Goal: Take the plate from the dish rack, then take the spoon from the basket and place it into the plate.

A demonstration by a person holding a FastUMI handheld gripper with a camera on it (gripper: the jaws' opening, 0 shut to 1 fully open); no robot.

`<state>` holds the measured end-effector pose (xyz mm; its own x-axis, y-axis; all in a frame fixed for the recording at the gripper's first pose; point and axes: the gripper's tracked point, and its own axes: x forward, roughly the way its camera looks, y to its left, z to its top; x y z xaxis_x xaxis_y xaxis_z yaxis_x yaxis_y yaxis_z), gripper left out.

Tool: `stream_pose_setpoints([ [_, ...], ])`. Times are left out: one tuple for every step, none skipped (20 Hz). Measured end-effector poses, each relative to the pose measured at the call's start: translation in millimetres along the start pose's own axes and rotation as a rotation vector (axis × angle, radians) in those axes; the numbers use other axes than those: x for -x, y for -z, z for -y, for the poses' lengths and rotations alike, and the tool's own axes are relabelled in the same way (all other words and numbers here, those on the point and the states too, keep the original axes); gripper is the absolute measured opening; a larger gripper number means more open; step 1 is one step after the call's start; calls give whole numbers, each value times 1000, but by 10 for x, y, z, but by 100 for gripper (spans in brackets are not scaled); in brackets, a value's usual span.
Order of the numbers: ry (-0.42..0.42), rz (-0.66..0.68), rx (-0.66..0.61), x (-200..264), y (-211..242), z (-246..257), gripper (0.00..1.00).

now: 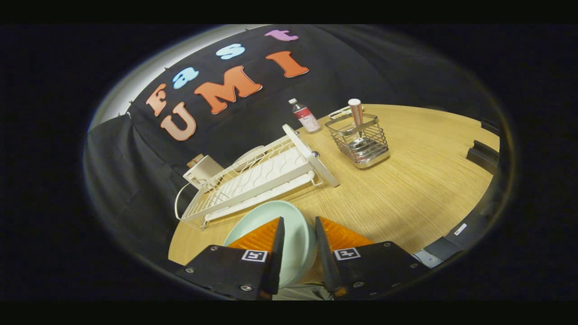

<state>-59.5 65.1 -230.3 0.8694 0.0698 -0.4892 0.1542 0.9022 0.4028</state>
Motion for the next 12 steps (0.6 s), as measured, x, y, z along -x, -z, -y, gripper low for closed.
stream_pose_setpoints([
  [14, 18, 25, 9, -68, 46, 44],
  [30, 37, 65, 24, -148, 97, 54],
  [55, 63, 112, 40, -255, 170, 59],
  [81, 93, 156, 79, -372, 244, 69],
  [101, 126, 195, 123, -514, 304, 76],
  [121, 154, 225, 164, -652, 364, 83],
  [140, 177, 247, 198, -771, 429, 89],
  [162, 198, 258, 227, -889, 505, 94],
  [177, 211, 257, 253, -977, 562, 96],
  [187, 221, 250, 278, -1031, 611, 98],
  [194, 226, 236, 302, -1077, 656, 98],
  [198, 228, 220, 307, -1112, 700, 98],
])
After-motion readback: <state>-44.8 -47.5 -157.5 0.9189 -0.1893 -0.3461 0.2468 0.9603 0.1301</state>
